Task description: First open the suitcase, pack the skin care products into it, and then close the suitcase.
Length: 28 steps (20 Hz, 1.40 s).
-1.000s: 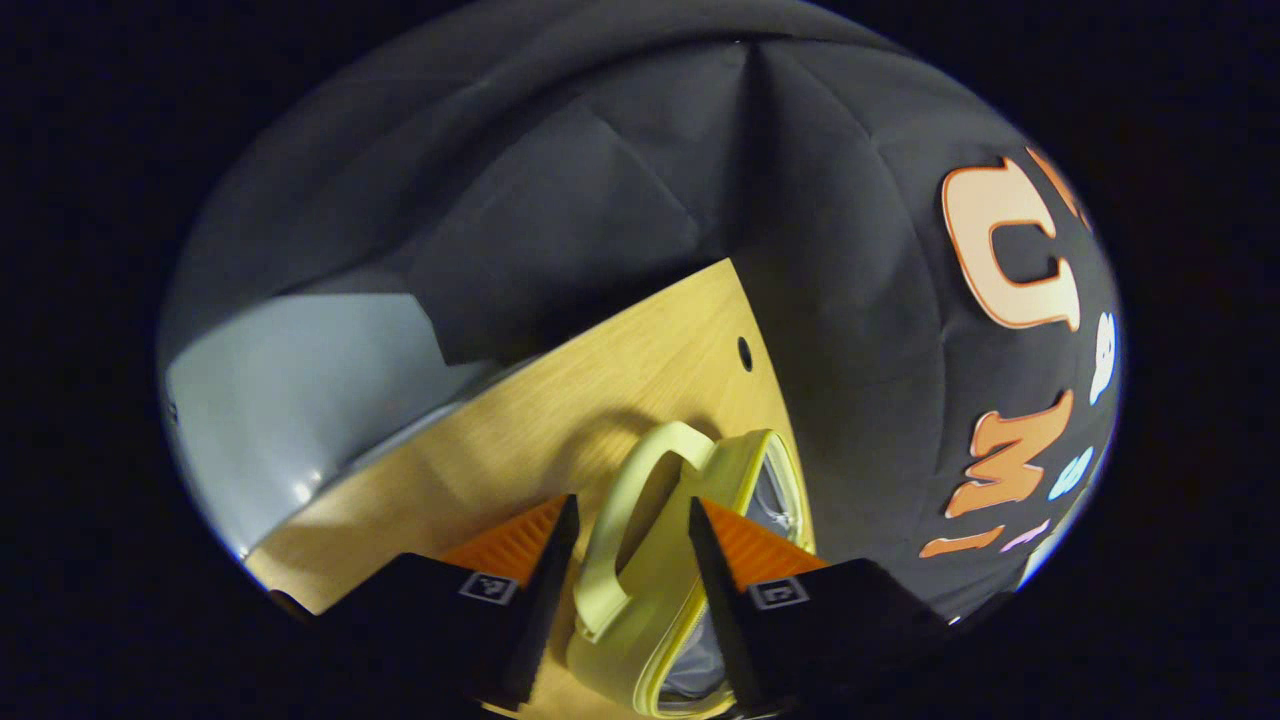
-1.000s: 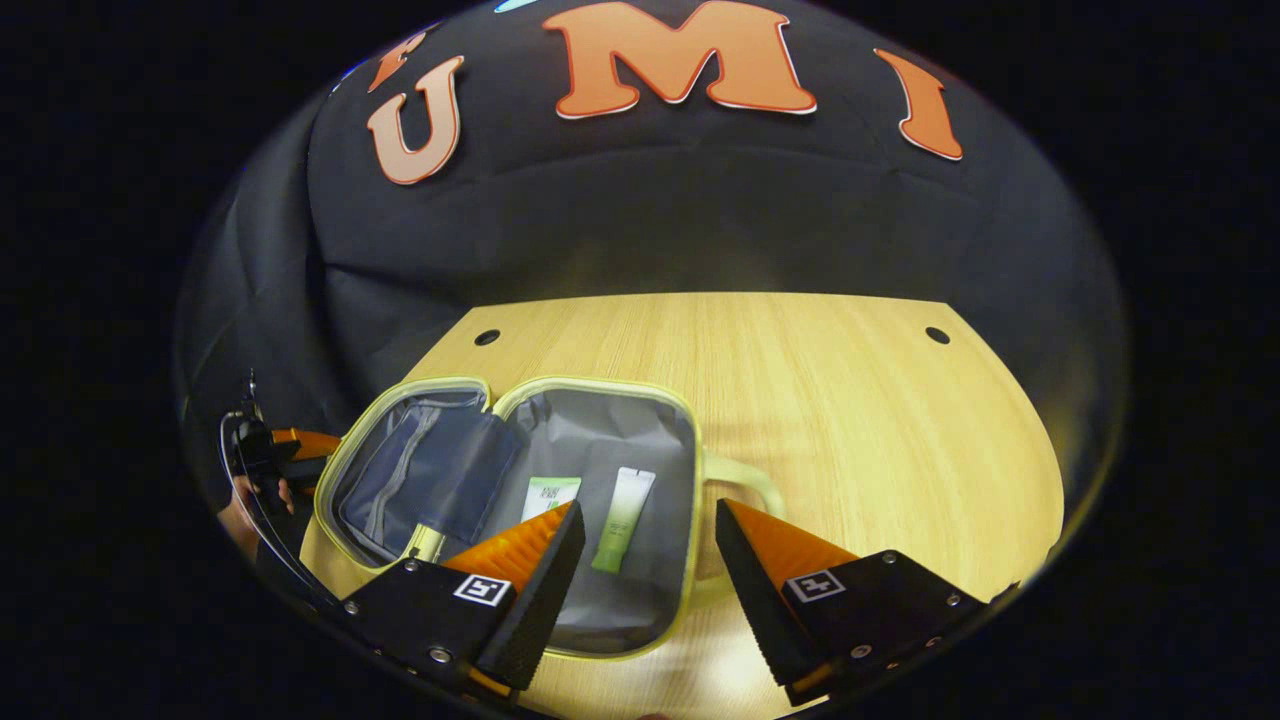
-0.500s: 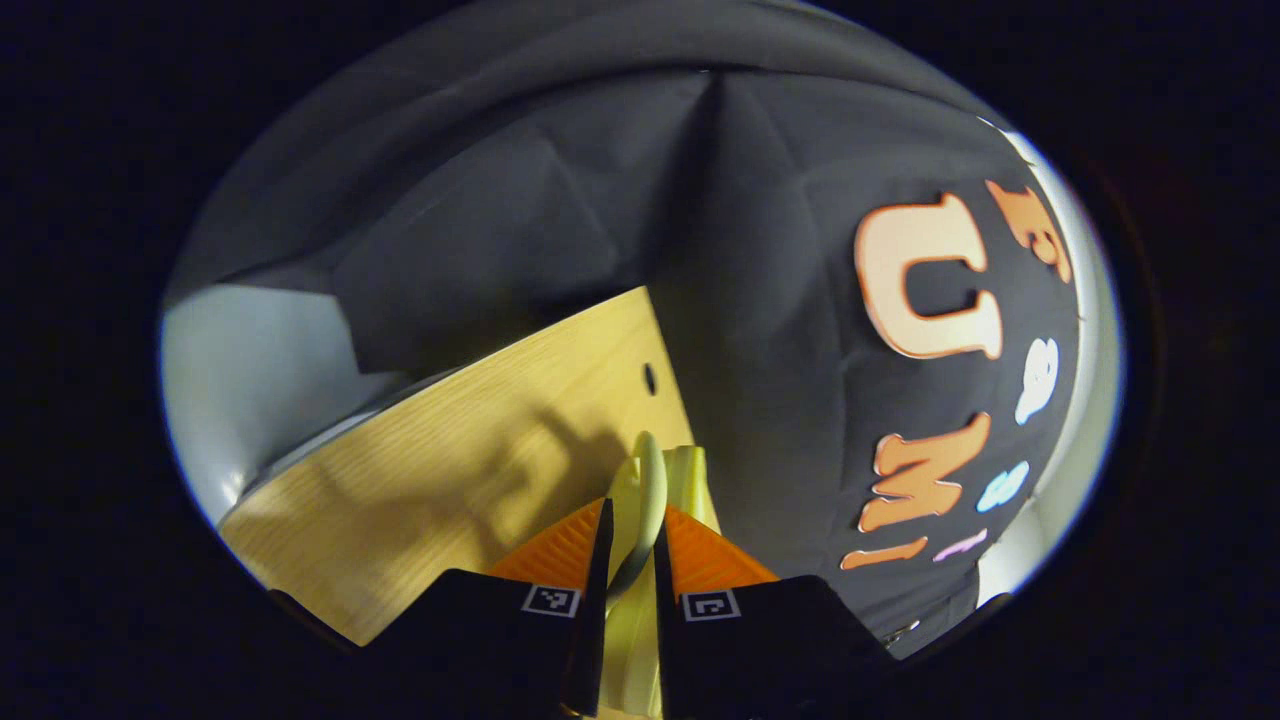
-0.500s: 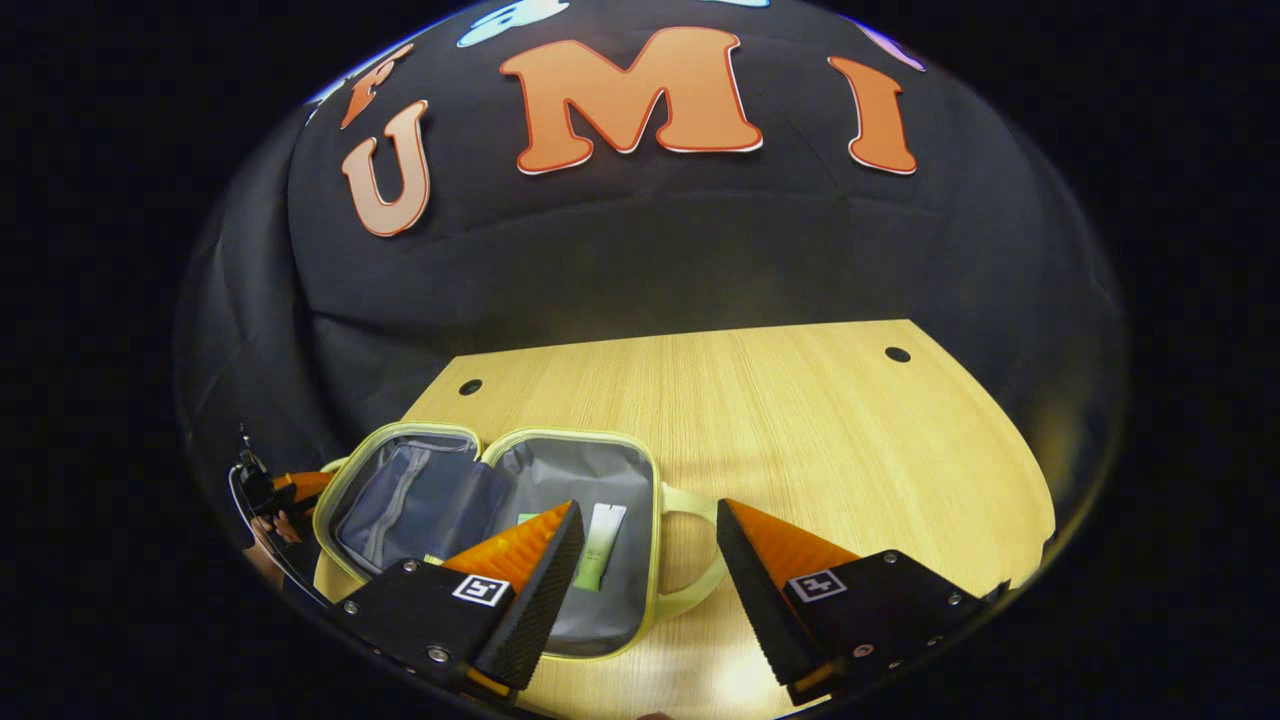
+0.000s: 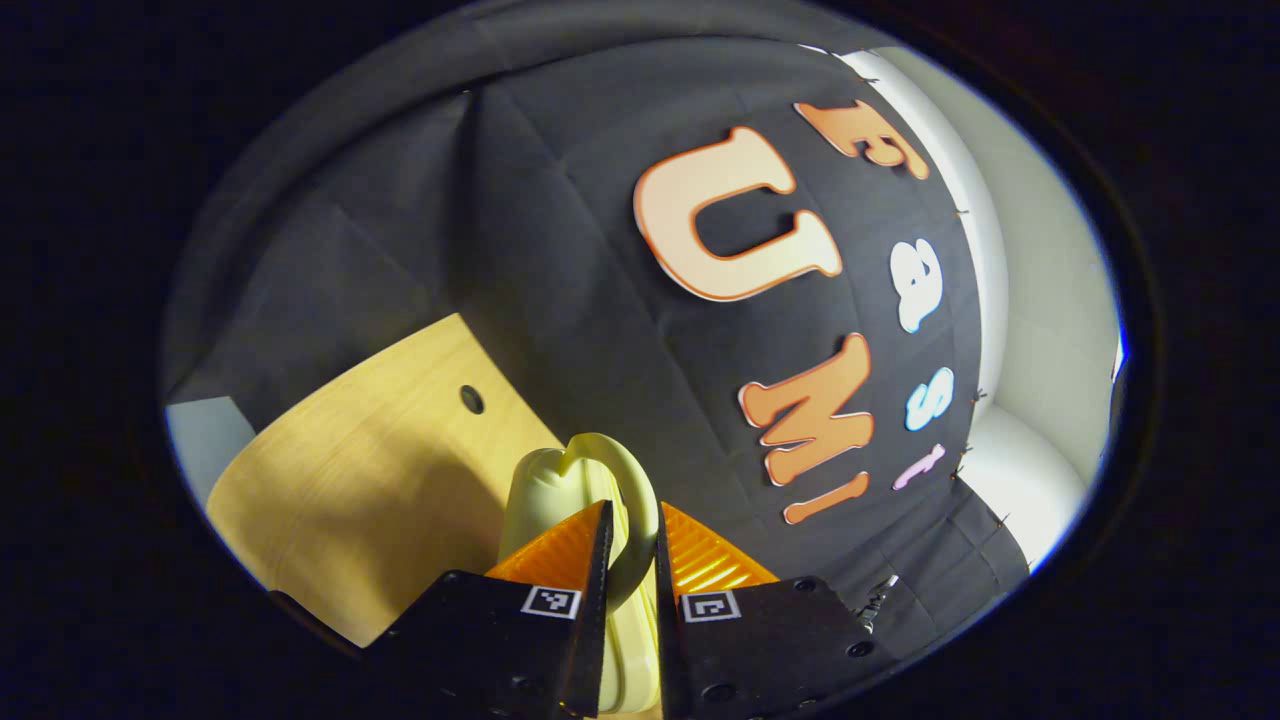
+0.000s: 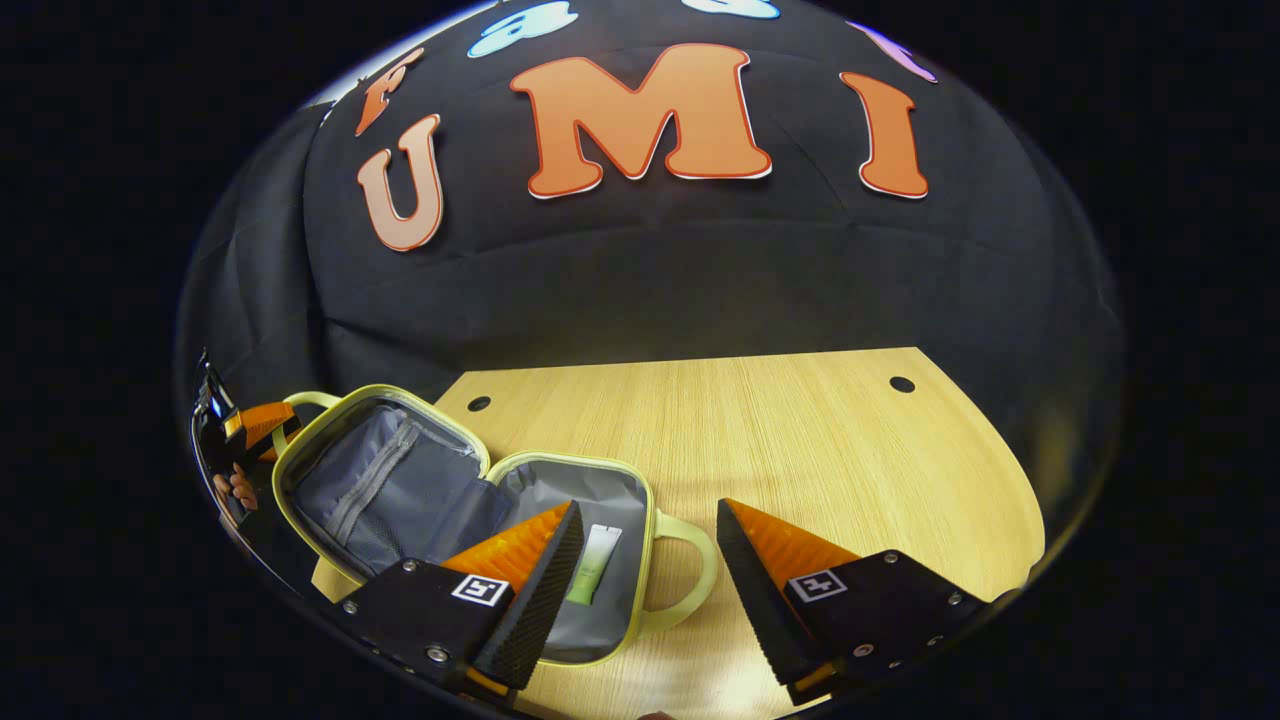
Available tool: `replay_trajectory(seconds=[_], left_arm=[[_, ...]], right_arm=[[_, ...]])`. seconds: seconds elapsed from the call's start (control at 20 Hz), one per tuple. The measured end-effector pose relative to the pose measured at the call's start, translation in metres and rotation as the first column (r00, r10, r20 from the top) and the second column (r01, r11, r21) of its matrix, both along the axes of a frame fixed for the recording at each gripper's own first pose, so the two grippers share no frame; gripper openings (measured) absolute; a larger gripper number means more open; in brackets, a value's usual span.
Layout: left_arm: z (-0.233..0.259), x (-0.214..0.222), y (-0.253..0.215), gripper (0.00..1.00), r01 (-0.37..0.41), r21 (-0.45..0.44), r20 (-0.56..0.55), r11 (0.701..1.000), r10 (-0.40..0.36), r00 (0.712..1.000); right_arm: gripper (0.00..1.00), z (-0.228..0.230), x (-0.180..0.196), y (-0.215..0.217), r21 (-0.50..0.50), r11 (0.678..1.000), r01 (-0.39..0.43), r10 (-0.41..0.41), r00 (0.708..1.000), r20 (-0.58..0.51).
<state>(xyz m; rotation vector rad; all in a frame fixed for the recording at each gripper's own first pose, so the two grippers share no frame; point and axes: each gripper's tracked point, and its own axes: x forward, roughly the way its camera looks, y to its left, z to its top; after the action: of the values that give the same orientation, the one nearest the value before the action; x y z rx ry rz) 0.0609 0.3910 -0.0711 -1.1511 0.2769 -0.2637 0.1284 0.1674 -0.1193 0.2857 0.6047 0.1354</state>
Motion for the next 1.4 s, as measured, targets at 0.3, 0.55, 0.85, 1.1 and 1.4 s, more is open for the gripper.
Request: replay_trajectory(seconds=[0.3,0.55,0.85,1.1,1.4], left_arm=[[0.065,0.0,-0.089,0.23,0.088,0.117,0.078,0.989,-0.098,0.992],[0.095,-0.002,-0.174,0.24,0.179,0.253,0.096,0.951,-0.209,0.973],[0.103,0.004,-0.287,0.27,0.276,0.334,0.062,0.901,-0.314,0.948],[0.075,0.022,-0.363,0.16,0.346,0.339,-0.015,0.875,-0.363,0.932],[0.02,0.019,-0.441,0.16,0.481,0.41,-0.174,0.775,-0.451,0.875]], right_arm=[[0.87,0.018,0.003,-0.035,0.005,1.0,0.01,-0.011,0.997,0.08],[0.87,0.018,-0.002,-0.068,0.002,1.0,0.008,-0.008,0.993,0.116],[0.87,0.01,-0.011,-0.109,0.011,1.0,0.006,-0.008,0.992,0.126],[0.87,0.004,-0.018,-0.147,0.018,1.0,0.018,-0.02,0.991,0.131],[0.87,-0.015,-0.033,-0.187,0.016,0.999,0.038,-0.04,0.993,0.115]])
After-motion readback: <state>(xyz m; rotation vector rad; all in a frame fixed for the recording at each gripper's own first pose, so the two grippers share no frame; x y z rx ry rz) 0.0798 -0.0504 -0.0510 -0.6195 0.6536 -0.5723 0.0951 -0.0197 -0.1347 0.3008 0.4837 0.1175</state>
